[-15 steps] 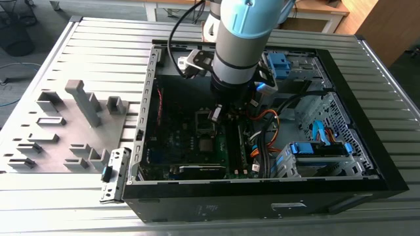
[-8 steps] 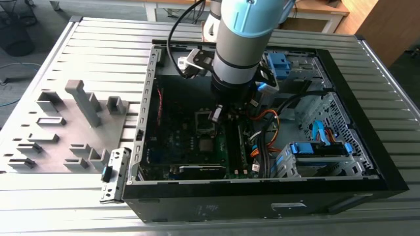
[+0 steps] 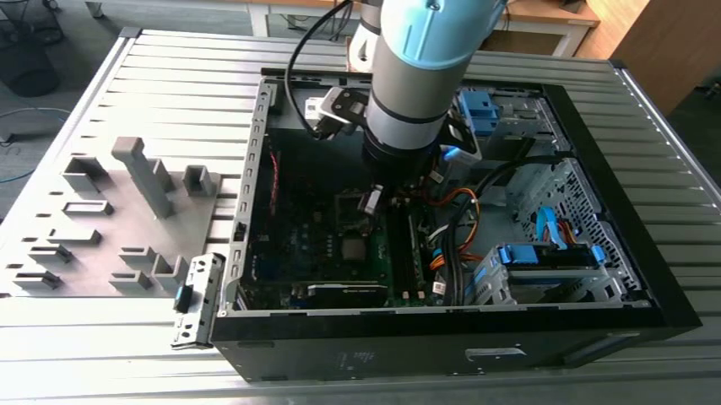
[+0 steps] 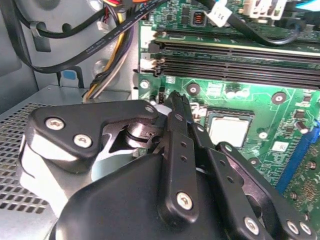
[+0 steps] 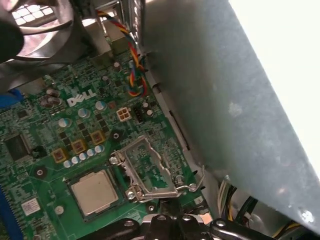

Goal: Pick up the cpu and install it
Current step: 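Close the cpu cover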

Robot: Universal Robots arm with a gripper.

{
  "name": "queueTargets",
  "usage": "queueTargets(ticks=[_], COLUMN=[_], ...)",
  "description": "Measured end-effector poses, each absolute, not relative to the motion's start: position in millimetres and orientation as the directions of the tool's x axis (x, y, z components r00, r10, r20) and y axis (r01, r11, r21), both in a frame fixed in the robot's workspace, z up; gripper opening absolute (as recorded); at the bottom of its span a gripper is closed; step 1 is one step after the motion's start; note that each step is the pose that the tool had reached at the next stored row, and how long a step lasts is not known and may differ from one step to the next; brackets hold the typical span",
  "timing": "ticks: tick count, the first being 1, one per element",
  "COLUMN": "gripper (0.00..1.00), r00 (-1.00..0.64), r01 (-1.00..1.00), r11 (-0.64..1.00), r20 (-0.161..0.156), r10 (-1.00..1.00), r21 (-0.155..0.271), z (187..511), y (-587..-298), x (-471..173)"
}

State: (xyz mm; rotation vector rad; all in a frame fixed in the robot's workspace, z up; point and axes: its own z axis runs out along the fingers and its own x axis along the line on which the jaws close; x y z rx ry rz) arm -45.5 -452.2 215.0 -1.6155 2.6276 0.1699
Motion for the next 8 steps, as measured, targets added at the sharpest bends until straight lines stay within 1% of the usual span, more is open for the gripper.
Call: queueTargets(ticks=[8], gripper=[0.11], r00=[-0.452], r01=[-0.892], r11=[0.447], r20=[-0.102], r10=[-0.886], r21=[0.066], z=[216.7], y=[-461.2], x=[-45.5])
